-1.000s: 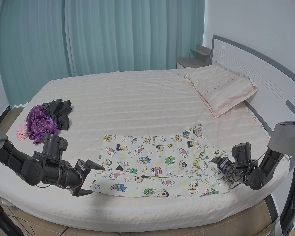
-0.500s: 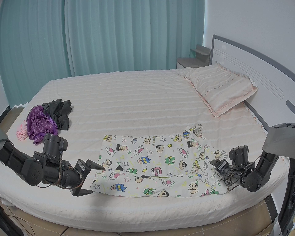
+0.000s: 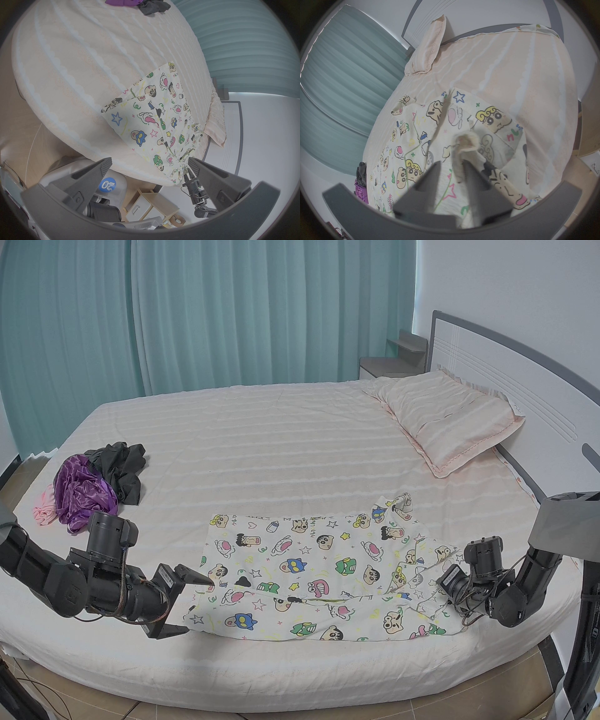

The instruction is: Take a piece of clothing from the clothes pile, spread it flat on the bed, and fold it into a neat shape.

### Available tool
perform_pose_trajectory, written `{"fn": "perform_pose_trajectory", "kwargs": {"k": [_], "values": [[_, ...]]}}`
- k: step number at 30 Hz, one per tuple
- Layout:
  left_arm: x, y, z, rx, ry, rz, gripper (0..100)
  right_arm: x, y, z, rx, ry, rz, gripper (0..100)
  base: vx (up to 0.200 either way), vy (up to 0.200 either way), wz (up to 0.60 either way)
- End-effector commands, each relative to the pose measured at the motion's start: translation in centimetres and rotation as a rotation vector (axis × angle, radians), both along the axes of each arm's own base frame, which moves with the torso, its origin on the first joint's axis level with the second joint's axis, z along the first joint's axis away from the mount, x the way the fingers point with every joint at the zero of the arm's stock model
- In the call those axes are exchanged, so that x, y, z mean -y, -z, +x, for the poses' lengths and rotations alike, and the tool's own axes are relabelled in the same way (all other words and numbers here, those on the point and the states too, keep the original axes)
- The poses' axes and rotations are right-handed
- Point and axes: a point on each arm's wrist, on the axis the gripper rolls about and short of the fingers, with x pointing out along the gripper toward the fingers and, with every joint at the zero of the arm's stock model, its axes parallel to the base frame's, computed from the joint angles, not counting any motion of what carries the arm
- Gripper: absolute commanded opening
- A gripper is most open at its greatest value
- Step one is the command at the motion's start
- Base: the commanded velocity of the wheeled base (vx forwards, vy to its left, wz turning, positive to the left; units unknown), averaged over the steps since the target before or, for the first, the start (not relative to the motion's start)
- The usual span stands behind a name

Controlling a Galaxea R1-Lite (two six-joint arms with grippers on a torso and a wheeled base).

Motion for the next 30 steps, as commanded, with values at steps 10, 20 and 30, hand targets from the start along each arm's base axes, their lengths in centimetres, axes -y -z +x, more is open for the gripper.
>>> {"fn": "perform_pose_trajectory", "kwargs": {"k": [10,20,30], "values": [[0.0,0.0,0.0,0.001,-0.001,0.000,100,0.2,-1.2,-1.5,0.006,-0.004,-0.027,0,0.000,0.000,0.00],[0.0,-0.1,0.0,0.002,0.000,-0.001,100,0.0,-5.3,-3.2,0.048,-0.037,-0.053,0,0.000,0.000,0.00],[0.0,-0.1,0.0,0.002,0.000,-0.001,100,-1.4,-4.6,-6.6,-0.034,-0.092,-0.094,0,0.000,0.000,0.00]]}}
